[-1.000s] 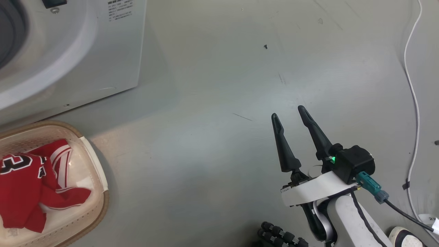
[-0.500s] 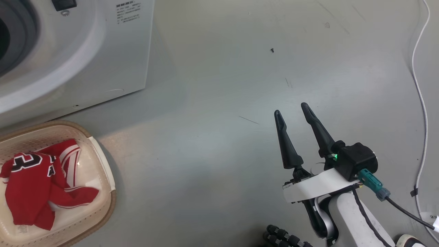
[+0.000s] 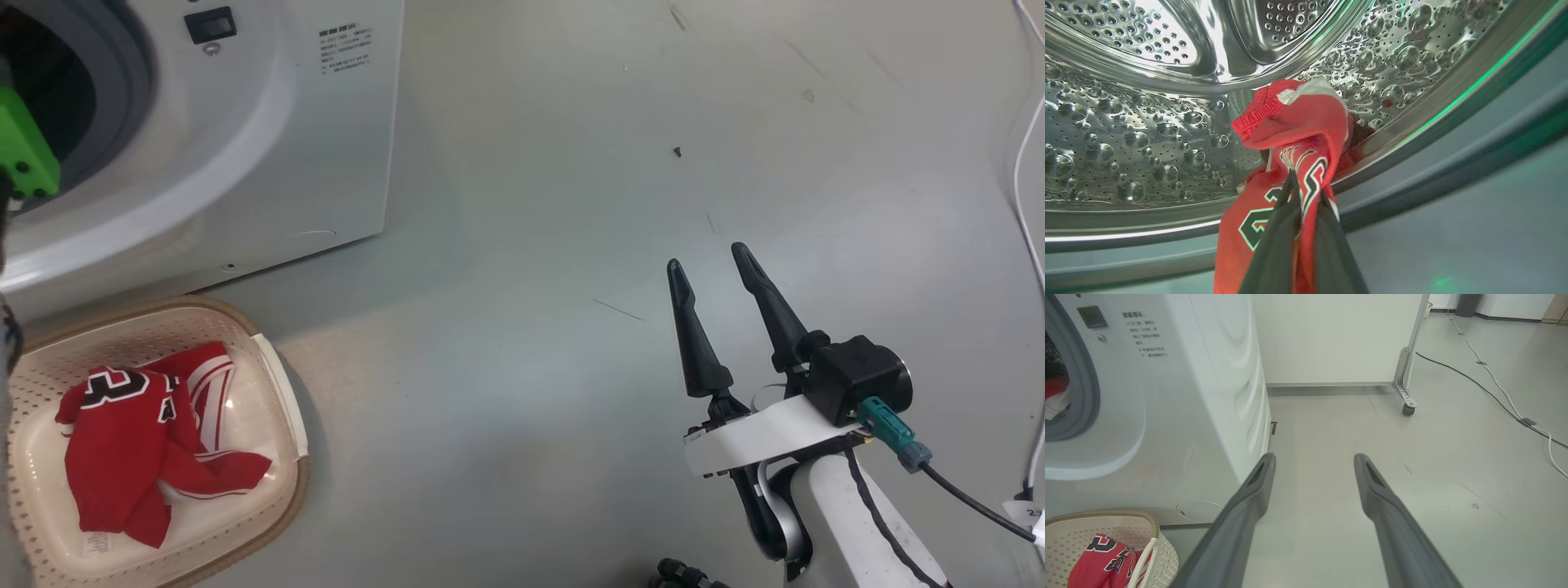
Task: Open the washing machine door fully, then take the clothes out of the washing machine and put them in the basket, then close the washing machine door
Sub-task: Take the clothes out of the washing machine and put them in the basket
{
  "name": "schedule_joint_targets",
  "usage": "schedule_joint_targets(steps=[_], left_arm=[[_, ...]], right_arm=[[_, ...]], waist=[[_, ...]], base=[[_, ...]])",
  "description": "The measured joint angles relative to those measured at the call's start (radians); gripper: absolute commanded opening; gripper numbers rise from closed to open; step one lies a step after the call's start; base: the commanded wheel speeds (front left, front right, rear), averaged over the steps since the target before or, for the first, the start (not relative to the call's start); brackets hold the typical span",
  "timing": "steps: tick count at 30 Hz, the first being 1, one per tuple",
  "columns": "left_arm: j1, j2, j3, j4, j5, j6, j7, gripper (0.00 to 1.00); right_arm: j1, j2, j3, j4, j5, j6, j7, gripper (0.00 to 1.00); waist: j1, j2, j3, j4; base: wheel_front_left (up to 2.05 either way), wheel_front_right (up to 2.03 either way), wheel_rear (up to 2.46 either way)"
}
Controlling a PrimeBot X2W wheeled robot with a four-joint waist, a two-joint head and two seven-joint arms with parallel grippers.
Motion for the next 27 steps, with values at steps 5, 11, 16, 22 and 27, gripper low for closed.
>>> schedule_joint_targets(steps=[5,11,16,22,27], left_arm=[[0.038,-0.024,-0.017,0.020,-0.001,0.000,-0.053,0.00],[0.096,-0.048,-0.039,0.041,-0.001,-0.001,-0.119,0.00],[0.142,-0.060,-0.054,0.045,-0.001,-0.001,-0.168,0.00],[0.198,-0.083,-0.074,0.047,-0.020,-0.001,-0.221,0.00],[0.242,-0.098,-0.098,0.044,-0.027,-0.001,-0.265,0.00]], right_arm=[[0.000,0.000,-0.008,0.016,-0.011,0.002,0.000,1.00],[0.000,-0.001,-0.032,0.039,-0.024,0.012,0.000,1.00],[0.005,-0.002,-0.039,0.053,-0.027,0.025,0.000,1.00],[0.028,-0.002,-0.052,0.070,-0.033,0.035,0.000,1.00],[0.043,-0.003,-0.063,0.077,-0.033,0.044,0.000,1.00]], waist=[[0.0000,0.0000,-0.035,0.024],[-0.0001,0.0000,-0.084,0.058],[-0.0001,0.0000,-0.126,0.092],[-0.0001,0.0000,-0.177,0.135],[-0.0001,0.0000,-0.215,0.171]], base=[[0.00,0.00,0.00],[0.00,0.00,0.00],[0.00,0.00,0.00],[0.00,0.00,0.00],[0.00,0.00,0.00]])
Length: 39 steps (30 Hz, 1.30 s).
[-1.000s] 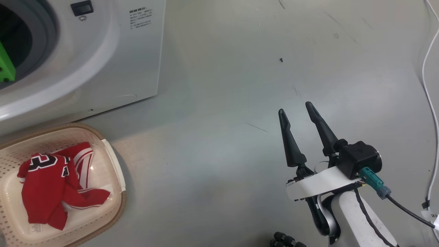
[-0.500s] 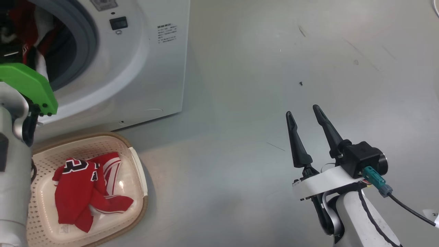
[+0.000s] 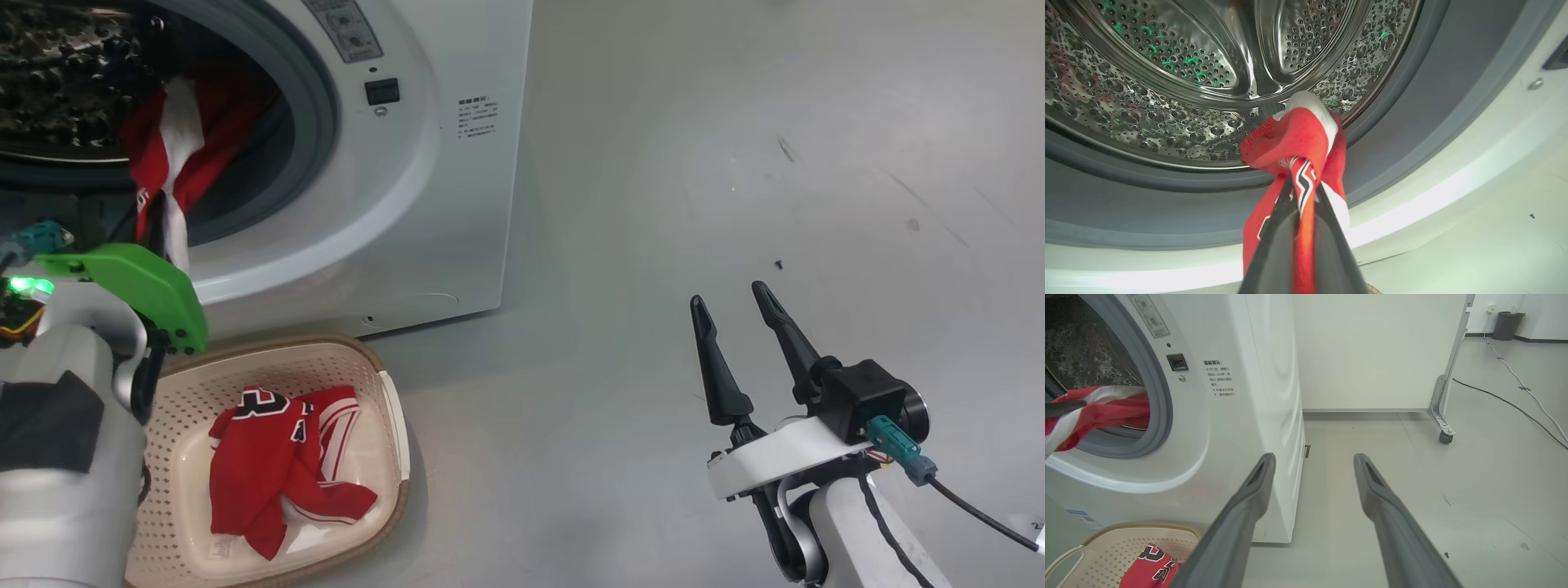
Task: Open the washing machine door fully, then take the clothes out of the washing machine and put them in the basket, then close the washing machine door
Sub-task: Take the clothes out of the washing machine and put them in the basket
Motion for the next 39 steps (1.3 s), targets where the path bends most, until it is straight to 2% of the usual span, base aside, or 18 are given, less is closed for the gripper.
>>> schedule_joint_targets(steps=[12,21,37,39], left_arm=[[0.125,-0.034,-0.054,-0.026,-0.014,0.000,-0.110,0.00],[0.196,-0.035,-0.095,-0.079,-0.008,0.000,-0.171,0.00],[0.266,-0.015,-0.045,-0.285,0.000,0.000,-0.189,0.00],[0.268,-0.016,-0.021,-0.374,0.000,0.000,-0.189,0.00]], right_arm=[[0.030,-0.001,-0.039,0.013,-0.002,0.009,0.000,1.00],[0.060,-0.004,-0.060,0.021,-0.012,0.024,0.000,1.00],[0.085,-0.003,-0.064,0.030,-0.027,0.047,0.000,1.00],[0.092,-0.003,-0.067,0.030,-0.027,0.051,0.000,1.00]], waist=[[0.0000,0.0000,-0.080,0.069],[0.0000,0.0000,-0.136,0.114],[0.0000,0.0000,-0.201,0.162],[0.0000,0.0000,-0.205,0.164]], base=[[0.00,0.00,0.00],[0.00,0.00,0.00],[0.00,0.00,0.00],[0.00,0.00,0.00]])
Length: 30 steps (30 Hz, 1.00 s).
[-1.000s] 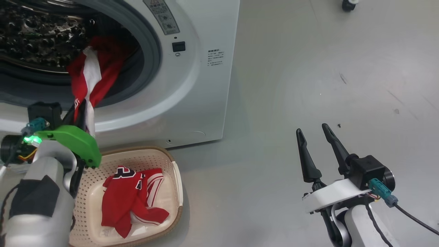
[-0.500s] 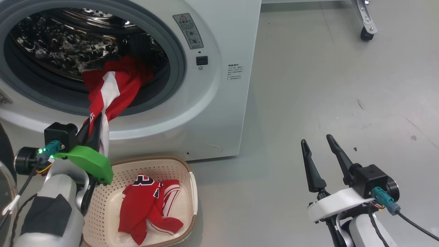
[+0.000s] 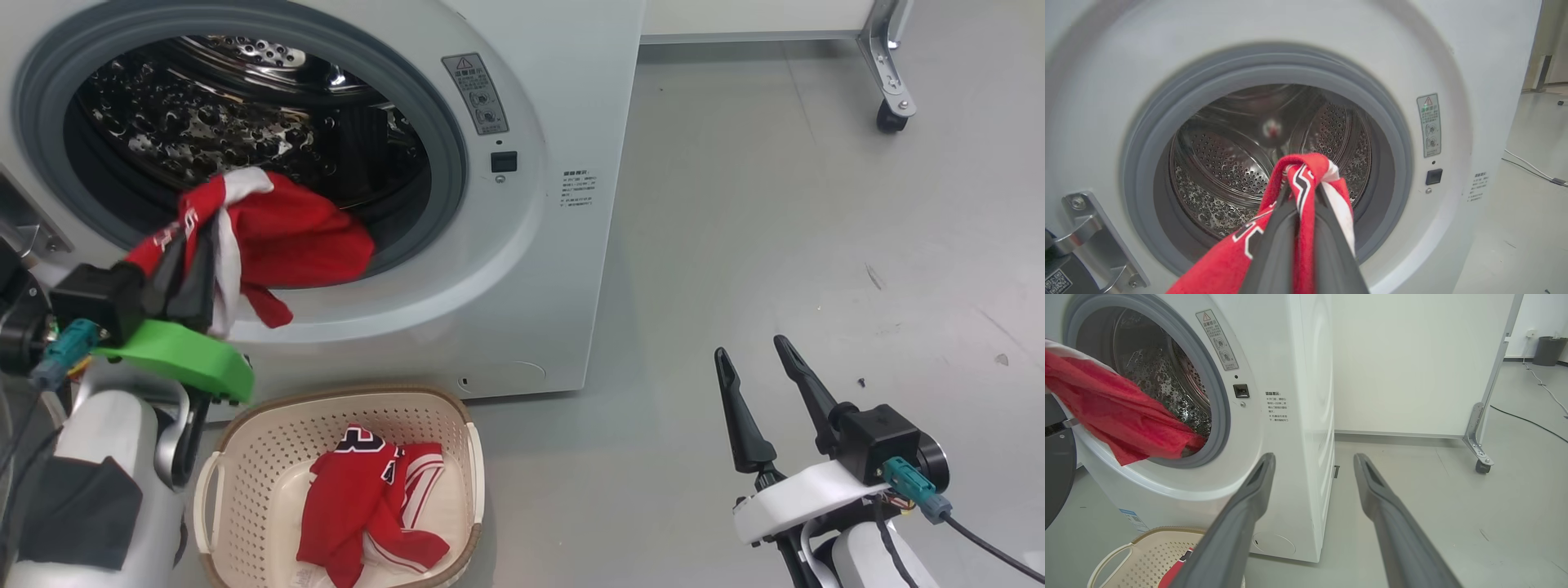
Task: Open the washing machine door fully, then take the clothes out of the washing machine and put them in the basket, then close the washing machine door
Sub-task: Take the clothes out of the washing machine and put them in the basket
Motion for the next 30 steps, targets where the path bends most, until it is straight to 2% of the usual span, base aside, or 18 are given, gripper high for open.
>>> schedule_joint_targets(steps=[5,13,21,30], left_arm=[[0.006,-0.002,0.030,-0.117,0.002,0.001,-0.003,0.00],[0.081,-0.018,0.051,-0.212,0.008,0.002,-0.003,0.00],[0.156,-0.020,0.043,-0.223,0.010,0.002,-0.003,0.00],[0.223,-0.013,-0.001,-0.175,0.010,0.002,0.021,0.00]], right_arm=[[0.009,0.000,-0.003,0.000,0.000,0.002,0.000,1.00],[0.009,0.000,-0.010,0.000,-0.009,0.002,0.000,1.00],[0.009,0.000,-0.008,-0.002,-0.010,0.009,0.000,1.00],[0.009,0.001,0.000,-0.009,-0.016,0.010,0.000,1.00]], waist=[[0.0000,0.0000,-0.004,0.001],[0.0000,0.0000,-0.004,-0.005],[0.0000,0.0000,0.008,-0.016],[0.0000,0.0000,0.048,-0.030]], base=[[0.00,0.00,0.00],[0.00,0.00,0.00],[0.00,0.00,0.00],[0.00,0.00,0.00]])
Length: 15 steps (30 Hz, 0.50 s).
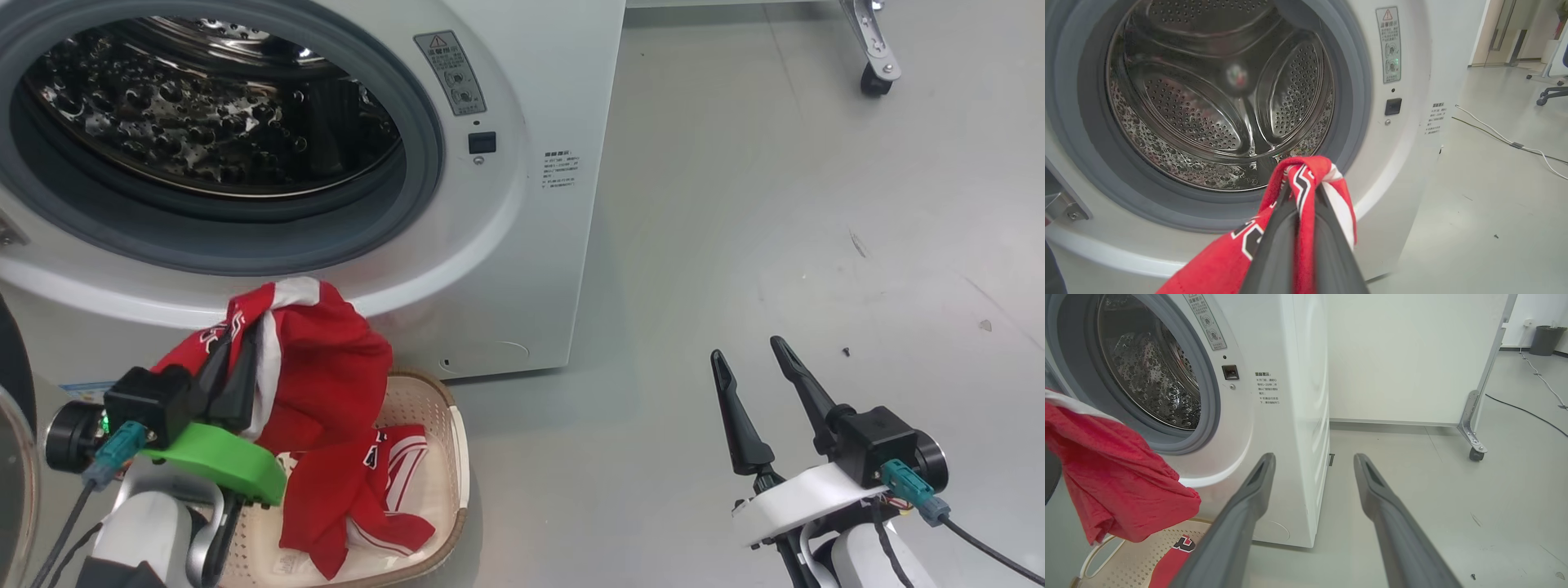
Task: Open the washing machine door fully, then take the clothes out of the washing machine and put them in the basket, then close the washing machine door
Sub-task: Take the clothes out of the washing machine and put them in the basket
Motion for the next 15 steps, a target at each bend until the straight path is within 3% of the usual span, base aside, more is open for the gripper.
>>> schedule_joint_targets(steps=[15], left_arm=[[0.018,0.033,-0.020,0.110,0.000,-0.001,0.107,0.00]], right_arm=[[-0.029,0.001,0.015,-0.027,-0.014,0.000,0.000,1.00]], waist=[[0.0000,0.0000,0.129,-0.034]], base=[[0.00,0.00,0.00]])
